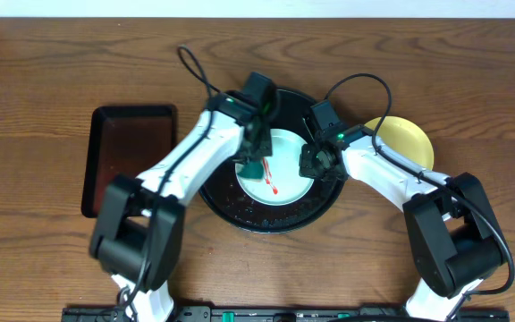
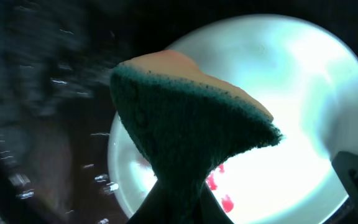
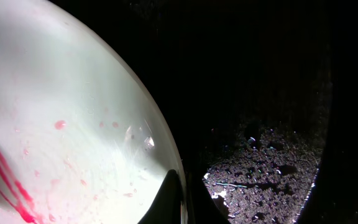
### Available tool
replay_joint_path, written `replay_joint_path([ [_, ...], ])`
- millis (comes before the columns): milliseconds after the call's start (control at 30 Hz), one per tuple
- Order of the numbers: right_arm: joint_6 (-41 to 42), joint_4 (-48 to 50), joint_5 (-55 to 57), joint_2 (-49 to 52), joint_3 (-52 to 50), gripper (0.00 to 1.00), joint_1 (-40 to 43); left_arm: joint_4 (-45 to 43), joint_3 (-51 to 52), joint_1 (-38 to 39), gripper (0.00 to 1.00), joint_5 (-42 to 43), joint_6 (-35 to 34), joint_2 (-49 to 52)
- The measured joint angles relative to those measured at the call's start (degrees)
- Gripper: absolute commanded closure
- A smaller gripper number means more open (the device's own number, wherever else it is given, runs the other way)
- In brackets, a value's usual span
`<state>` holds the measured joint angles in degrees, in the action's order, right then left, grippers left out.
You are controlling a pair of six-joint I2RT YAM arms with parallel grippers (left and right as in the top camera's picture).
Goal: Clean dirty plates on tray and stack at the side
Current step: 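Scrub the pale green plate with the sponge in left gripper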
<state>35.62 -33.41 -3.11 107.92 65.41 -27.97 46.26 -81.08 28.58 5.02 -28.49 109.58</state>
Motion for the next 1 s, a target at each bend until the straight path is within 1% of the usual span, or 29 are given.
replay_joint_path([
  [200, -0.02, 0.02, -0.02, 0.02, 0.0, 0.99, 0.0, -0.44, 0.0, 1.51, 0.92, 4.17, -1.25, 6.19],
  [400, -0.04, 0.17, -0.07, 0.04, 0.0, 0.99, 0.04, -0.94, -0.07, 0.81, 0.92, 7.96, -1.44, 6.95],
  [600, -0.04, 0.24, -0.11, 0.04, 0.0, 0.99, 0.04, -3.72, -0.04, 0.72, 0.92, 16.35, 3.15, 7.39],
  [733, -0.04, 0.24, -0.11, 0.04, 0.0, 0.99, 0.04, -5.9, -0.02, 0.83, 0.93, 19.17, 4.55, 7.63],
  [833, -0.04, 0.26, -0.11, 0.07, 0.0, 0.99, 0.04, -7.32, 0.0, 1.05, 0.93, 18.1, 4.48, 7.76],
  [1000, -0.04, 1.22, -0.76, 0.26, 0.0, 0.99, 0.04, -8.15, -0.07, 2.51, 0.93, 8.28, 1.53, 7.63],
])
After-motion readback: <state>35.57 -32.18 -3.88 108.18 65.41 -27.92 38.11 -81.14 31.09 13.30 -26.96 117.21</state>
